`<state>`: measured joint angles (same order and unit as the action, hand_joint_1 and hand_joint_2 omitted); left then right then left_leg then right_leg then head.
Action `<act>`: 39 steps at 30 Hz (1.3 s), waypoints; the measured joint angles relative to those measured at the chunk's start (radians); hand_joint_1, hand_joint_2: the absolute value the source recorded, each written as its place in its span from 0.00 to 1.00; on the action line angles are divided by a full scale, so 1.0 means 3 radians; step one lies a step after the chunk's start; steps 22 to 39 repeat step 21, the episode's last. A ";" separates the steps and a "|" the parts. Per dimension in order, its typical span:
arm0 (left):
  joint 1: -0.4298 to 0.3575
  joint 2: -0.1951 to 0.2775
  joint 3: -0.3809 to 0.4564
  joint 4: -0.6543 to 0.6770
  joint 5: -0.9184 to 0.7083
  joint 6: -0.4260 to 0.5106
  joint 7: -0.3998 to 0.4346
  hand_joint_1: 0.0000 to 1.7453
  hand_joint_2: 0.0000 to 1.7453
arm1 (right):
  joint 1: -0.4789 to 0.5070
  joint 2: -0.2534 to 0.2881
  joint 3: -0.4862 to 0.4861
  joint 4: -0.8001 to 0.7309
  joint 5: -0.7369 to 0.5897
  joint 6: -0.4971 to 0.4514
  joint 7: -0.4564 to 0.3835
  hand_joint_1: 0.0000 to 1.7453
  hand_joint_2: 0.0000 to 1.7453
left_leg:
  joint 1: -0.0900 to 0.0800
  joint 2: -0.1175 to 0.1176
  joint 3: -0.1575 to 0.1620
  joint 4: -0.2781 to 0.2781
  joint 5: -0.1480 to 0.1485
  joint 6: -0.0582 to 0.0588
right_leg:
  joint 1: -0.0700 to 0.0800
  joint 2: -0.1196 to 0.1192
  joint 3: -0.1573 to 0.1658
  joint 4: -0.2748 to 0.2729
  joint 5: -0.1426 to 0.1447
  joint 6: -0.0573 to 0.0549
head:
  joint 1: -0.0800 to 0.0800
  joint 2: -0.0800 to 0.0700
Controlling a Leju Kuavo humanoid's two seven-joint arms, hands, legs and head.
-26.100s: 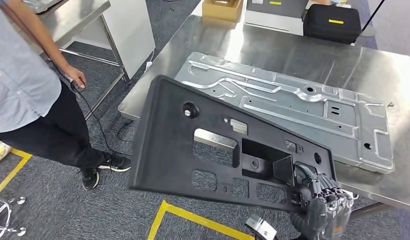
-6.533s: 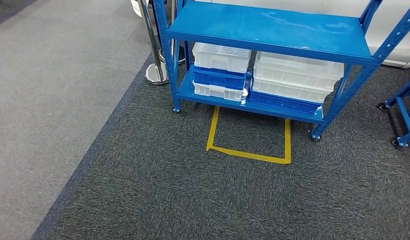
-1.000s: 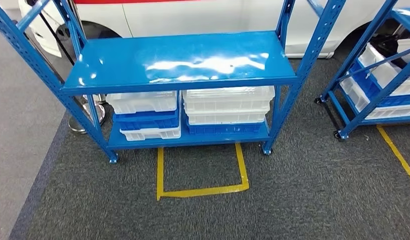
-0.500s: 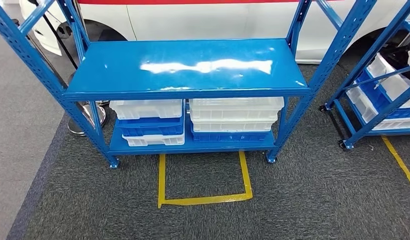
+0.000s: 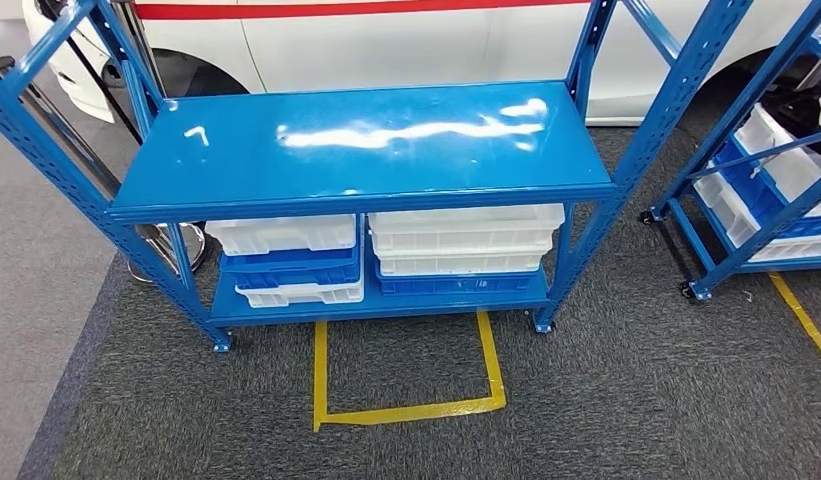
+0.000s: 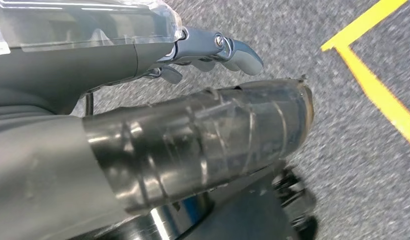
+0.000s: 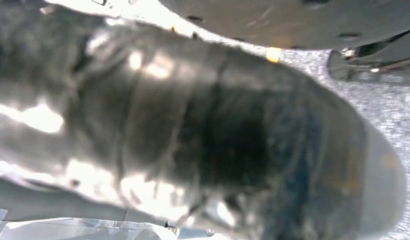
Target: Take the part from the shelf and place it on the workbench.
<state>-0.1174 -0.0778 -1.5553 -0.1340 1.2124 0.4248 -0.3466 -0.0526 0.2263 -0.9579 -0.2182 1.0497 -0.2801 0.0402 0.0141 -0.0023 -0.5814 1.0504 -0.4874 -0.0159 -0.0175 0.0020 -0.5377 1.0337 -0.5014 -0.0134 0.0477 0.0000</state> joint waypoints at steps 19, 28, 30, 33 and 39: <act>-0.0020 -0.0025 0.0000 -0.0001 -0.0053 0.0290 0.0149 0.00 0.00 | -0.0019 -0.0008 -0.0002 0.0000 0.0017 -0.0046 0.0037 0.00 1.00 | -0.0083 0.0000 0.0091 -0.0090 0.0020 0.0149 | 0.0071 -0.0008 -0.0079 -0.0008 0.0049 -0.0027 | -0.0006 0.0000; -0.0023 -0.0027 0.0000 -0.0001 -0.0055 0.0290 0.0152 0.00 0.00 | -0.0016 -0.0006 -0.0002 0.0000 0.0017 -0.0048 0.0041 0.00 1.00 | -0.0084 -0.0001 0.0077 -0.0039 -0.0026 0.0119 | 0.0046 -0.0014 -0.0057 -0.0048 0.0069 -0.0047 | -0.0011 0.0000; -0.0023 -0.0027 0.0000 -0.0001 -0.0055 0.0290 0.0152 0.00 0.00 | -0.0016 -0.0006 -0.0002 0.0000 0.0017 -0.0048 0.0041 0.00 1.00 | -0.0084 -0.0001 0.0077 -0.0039 -0.0026 0.0119 | 0.0046 -0.0014 -0.0057 -0.0048 0.0069 -0.0047 | -0.0011 0.0000; -0.0023 -0.0027 0.0000 -0.0001 -0.0055 0.0290 0.0152 0.00 0.00 | -0.0016 -0.0006 -0.0002 0.0000 0.0017 -0.0048 0.0041 0.00 1.00 | -0.0084 -0.0001 0.0077 -0.0039 -0.0026 0.0119 | 0.0046 -0.0014 -0.0057 -0.0048 0.0069 -0.0047 | -0.0011 0.0000; -0.0023 -0.0027 0.0000 -0.0001 -0.0055 0.0290 0.0152 0.00 0.00 | -0.0016 -0.0006 -0.0002 0.0000 0.0017 -0.0048 0.0041 0.00 1.00 | -0.0084 -0.0001 0.0077 -0.0039 -0.0026 0.0119 | 0.0046 -0.0014 -0.0057 -0.0048 0.0069 -0.0047 | -0.0011 0.0000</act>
